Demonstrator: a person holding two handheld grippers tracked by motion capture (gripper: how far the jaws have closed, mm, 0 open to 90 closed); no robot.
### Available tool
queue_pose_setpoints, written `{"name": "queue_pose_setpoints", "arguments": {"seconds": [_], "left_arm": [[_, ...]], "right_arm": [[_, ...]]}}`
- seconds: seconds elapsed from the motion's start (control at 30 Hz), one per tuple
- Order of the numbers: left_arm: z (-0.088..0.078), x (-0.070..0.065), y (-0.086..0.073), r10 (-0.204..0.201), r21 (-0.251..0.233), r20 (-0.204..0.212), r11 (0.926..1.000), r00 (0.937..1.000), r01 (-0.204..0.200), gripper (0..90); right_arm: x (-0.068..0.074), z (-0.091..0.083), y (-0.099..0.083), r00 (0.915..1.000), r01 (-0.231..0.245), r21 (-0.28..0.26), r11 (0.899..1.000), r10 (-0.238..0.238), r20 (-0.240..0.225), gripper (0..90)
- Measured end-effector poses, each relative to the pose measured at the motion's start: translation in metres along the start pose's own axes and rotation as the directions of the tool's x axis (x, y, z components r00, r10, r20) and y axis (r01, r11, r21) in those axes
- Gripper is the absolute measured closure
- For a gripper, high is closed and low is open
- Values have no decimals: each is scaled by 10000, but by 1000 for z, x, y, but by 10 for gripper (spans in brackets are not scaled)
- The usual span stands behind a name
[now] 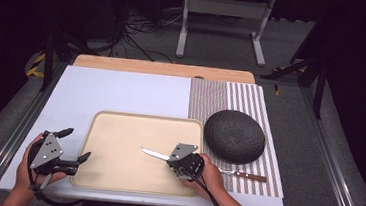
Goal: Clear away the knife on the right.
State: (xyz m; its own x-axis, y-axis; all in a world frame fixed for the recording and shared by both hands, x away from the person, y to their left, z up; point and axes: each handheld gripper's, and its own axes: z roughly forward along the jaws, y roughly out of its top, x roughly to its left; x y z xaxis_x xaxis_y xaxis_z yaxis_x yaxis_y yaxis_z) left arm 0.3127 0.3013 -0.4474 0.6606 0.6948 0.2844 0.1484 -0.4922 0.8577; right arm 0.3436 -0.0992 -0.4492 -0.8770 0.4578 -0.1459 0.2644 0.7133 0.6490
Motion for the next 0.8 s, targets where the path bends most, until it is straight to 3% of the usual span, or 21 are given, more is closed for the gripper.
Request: {"name": "queue_pose_setpoints", "arguments": {"seconds": [0.5,0.63,0.67,0.7,0.8], "left_arm": [[0,1,0,62,32,-3,10000,10000,-62,94],[1,0,0,124,95,37,9999,9999,-125,94],[1,0,0,96,125,29,9999,9999,-96,94],[1,0,0,116,143,25,9998,9999,-116,94],[1,0,-1,123,149,40,9998,9999,-123,94]], "right_arm": [[-11,2,0,9987,-464,-47,9989,465,185,900],[-17,2,-2,9965,-782,-77,9969,784,304,900],[-19,2,-3,9949,-944,-95,9955,947,340,900],[-22,1,-5,9891,-1436,-199,9894,1442,296,900],[-24,0,-6,9876,-1515,-216,9882,1522,393,879]]}}
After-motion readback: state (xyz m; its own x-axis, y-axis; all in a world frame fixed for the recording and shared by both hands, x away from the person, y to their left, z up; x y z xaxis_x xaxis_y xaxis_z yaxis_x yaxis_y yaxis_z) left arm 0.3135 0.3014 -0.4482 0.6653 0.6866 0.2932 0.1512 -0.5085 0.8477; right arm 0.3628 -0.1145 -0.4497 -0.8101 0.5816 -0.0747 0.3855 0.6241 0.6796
